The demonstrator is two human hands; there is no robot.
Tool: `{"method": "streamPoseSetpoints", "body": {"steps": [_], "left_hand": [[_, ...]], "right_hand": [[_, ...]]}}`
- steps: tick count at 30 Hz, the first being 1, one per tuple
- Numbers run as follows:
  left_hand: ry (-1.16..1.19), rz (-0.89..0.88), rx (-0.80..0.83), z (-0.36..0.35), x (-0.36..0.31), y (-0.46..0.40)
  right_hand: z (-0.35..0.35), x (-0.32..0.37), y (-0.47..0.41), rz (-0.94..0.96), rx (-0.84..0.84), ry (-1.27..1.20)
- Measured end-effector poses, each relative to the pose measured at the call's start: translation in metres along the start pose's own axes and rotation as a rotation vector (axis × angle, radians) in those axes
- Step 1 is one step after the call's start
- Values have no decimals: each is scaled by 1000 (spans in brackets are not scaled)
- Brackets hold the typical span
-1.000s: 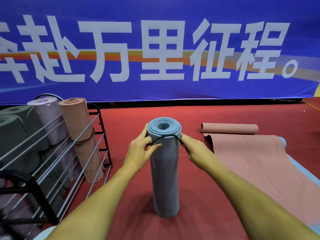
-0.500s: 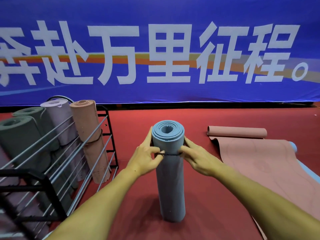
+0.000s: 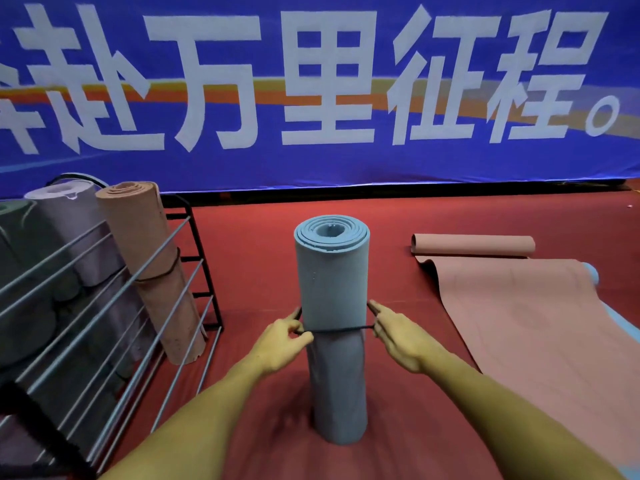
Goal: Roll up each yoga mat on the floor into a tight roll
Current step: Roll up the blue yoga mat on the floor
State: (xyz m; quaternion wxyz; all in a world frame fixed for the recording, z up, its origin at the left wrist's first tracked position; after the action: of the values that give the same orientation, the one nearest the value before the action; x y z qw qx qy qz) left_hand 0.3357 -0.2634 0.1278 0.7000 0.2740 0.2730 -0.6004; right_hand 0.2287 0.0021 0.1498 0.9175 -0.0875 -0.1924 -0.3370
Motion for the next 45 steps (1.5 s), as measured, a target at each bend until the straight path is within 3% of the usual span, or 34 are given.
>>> {"method": "streamPoseSetpoints", "body": {"steps": [3, 8, 11, 18, 26, 34, 45], "left_hand": [[126, 101, 71, -30, 30, -8], [428, 137, -110, -33, 24, -20], [642, 124, -125, -36, 23, -22], [569, 102, -46, -46, 32, -20], [597, 181, -203, -61, 45, -18], [417, 172, -380, -2, -10, 6], [359, -56, -494, 143, -117, 63]], "right_hand": [[-51, -12, 0, -61, 99, -161], [-65, -6, -12, -199, -10, -442], [-63, 0, -18, -241, -88, -568], [-83, -1, -15, -353, -122, -817], [-102, 18, -10, -279, -85, -824], [-107, 37, 18, -254, 38, -600], [-4, 148, -6, -63, -437, -536]]}}
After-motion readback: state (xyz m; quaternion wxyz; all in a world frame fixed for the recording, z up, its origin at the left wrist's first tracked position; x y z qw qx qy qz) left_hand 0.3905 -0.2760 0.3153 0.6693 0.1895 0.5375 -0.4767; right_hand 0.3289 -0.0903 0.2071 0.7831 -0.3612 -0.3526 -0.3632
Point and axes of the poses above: each hand's wrist, its own y-axis away from the middle knuckle, its own z-axis out of the back of the hand, x = y × z, the point moved 4 cm from there along -y, towards the middle knuckle, and after that the axes turned 8 degrees about x, right-handed, at the moved point
